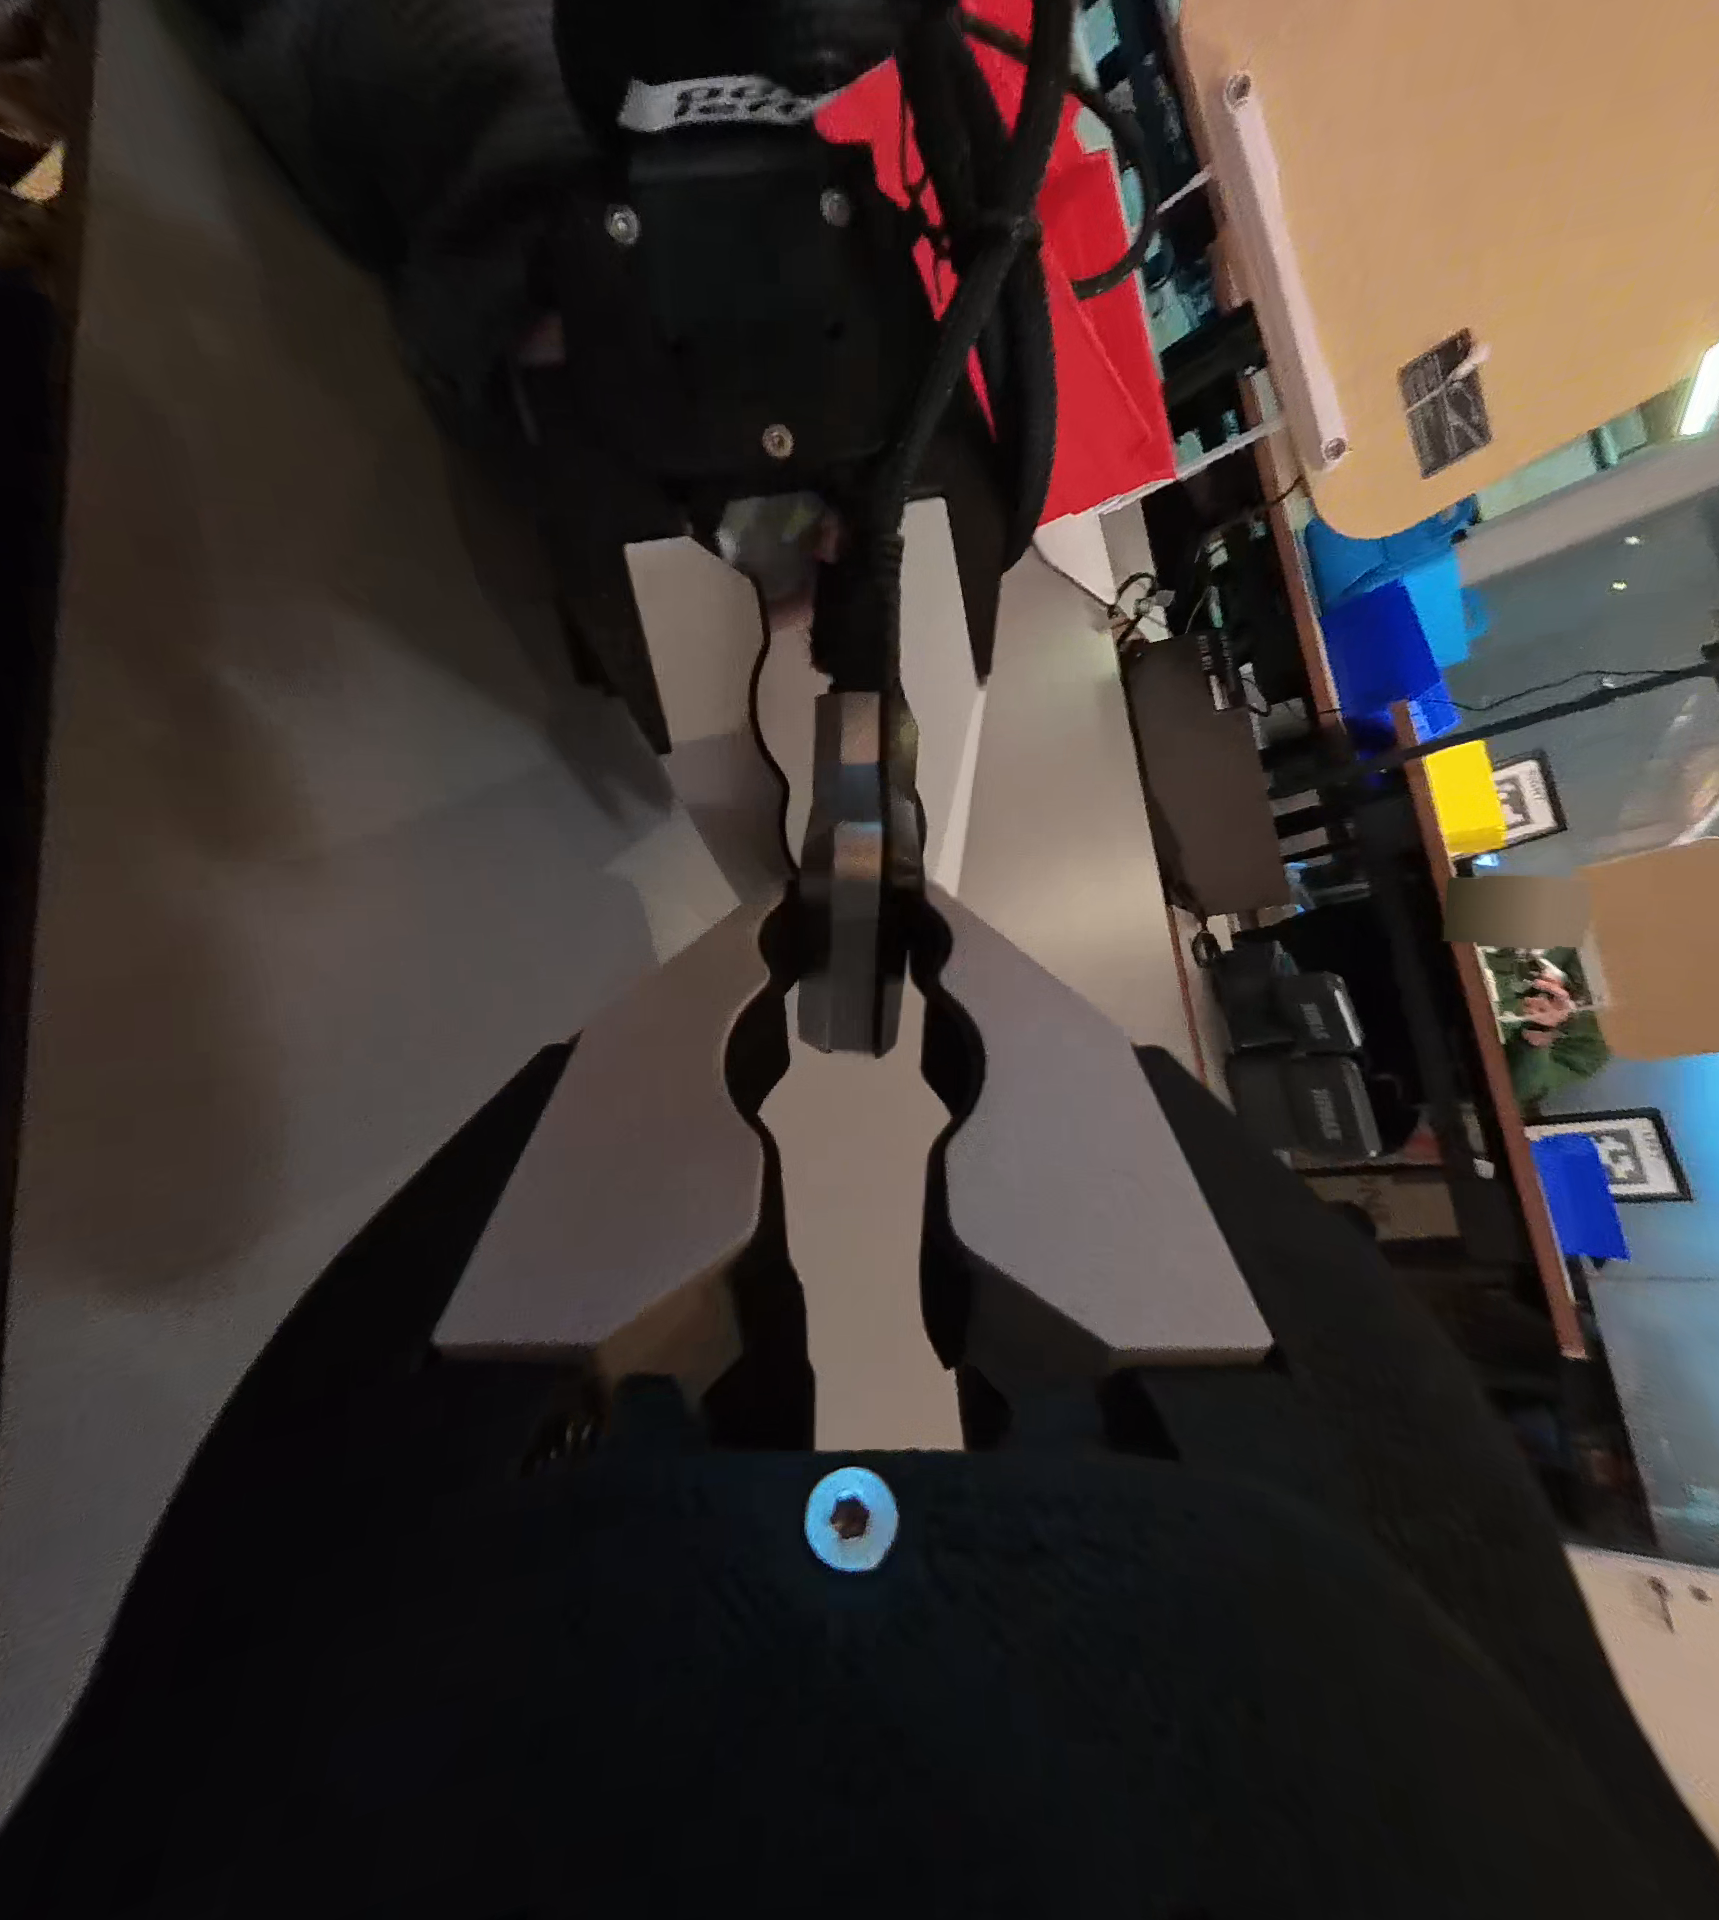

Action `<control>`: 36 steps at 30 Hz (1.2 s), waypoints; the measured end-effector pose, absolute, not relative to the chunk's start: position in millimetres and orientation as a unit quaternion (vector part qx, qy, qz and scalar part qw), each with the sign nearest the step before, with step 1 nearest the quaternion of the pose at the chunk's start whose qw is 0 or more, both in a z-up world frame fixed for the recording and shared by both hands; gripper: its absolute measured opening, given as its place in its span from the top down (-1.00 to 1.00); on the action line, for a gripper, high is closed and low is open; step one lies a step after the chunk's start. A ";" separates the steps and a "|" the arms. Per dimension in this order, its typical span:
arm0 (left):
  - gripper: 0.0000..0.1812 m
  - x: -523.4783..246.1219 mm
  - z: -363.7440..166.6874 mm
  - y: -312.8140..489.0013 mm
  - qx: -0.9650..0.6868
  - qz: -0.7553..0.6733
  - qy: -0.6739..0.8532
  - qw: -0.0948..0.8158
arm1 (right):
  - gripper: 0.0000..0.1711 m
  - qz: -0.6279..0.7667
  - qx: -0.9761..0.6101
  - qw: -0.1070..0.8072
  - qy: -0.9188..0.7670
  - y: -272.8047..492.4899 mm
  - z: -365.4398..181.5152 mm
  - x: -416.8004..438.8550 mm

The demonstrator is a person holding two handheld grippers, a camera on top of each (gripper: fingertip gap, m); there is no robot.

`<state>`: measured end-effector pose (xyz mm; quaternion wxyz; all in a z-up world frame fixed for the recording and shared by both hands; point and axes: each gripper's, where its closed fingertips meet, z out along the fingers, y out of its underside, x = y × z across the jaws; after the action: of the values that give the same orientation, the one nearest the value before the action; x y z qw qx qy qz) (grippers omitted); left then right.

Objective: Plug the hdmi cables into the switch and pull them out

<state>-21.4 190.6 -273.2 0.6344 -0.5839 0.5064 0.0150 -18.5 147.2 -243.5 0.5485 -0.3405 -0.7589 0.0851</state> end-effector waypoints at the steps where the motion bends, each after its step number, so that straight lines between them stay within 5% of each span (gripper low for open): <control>1: 0.69 -21.7 -270.2 191.8 -0.584 0.011 0.496 0.642 | 0.79 0.084 -0.342 0.556 -0.753 148.4 -241.8 -19.3; 7: 0.11 -18.6 -257.3 194.4 -0.565 0.040 0.480 0.670 | 0.79 0.068 -0.347 0.607 -0.712 158.6 -218.3 -19.3; 9: 0.06 -25.4 -254.2 198.4 -0.567 0.066 0.468 0.674 | 0.80 0.053 -0.329 0.639 -0.693 160.7 -206.1 -17.8; 14: 0.20 -29.4 -271.6 201.1 -0.590 0.076 0.488 0.639 | 0.81 -0.026 -0.279 0.736 -0.616 171.4 -151.9 -1.8; 24: 0.45 -22.2 -281.5 195.2 -0.572 0.089 0.525 0.624 | 0.80 -0.232 -0.332 0.791 -0.458 278.9 10.0 124.1; 30: 0.55 -26.3 -276.4 198.5 -0.581 0.085 0.504 0.633 | 0.79 -0.439 -0.355 0.637 -0.524 372.9 30.7 212.7; 36: 0.56 -25.7 -277.7 199.0 -0.581 0.087 0.506 0.631 | 0.80 -0.688 -0.190 0.330 -0.618 435.8 13.4 262.4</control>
<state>-25.7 199.0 -277.7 0.6313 -0.5814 0.5059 0.0871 262.4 435.8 13.4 0.3296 -0.1898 -0.6177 -0.6883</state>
